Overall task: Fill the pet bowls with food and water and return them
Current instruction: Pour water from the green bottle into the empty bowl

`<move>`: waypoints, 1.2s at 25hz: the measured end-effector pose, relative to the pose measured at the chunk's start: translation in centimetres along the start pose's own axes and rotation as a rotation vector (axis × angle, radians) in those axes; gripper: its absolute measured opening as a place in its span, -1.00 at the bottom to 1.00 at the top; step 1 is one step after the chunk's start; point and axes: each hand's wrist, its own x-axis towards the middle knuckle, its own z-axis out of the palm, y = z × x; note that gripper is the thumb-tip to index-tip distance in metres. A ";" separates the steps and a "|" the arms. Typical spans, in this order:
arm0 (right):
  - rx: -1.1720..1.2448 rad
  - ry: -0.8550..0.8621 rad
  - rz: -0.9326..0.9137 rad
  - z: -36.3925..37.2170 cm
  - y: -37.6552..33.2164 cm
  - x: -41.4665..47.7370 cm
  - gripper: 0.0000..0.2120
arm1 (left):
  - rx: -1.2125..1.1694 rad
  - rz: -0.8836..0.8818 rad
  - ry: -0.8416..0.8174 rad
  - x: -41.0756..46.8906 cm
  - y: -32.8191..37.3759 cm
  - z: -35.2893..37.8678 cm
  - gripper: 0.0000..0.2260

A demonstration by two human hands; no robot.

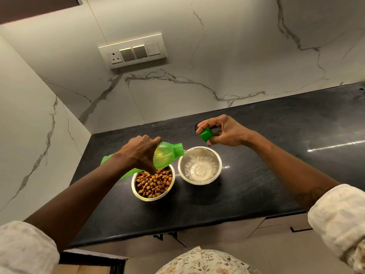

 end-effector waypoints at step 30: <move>0.037 0.005 -0.035 0.0 -0.6 0.3 -0.54 | 0.086 -0.034 0.041 -1.4 -0.4 -3.5 0.04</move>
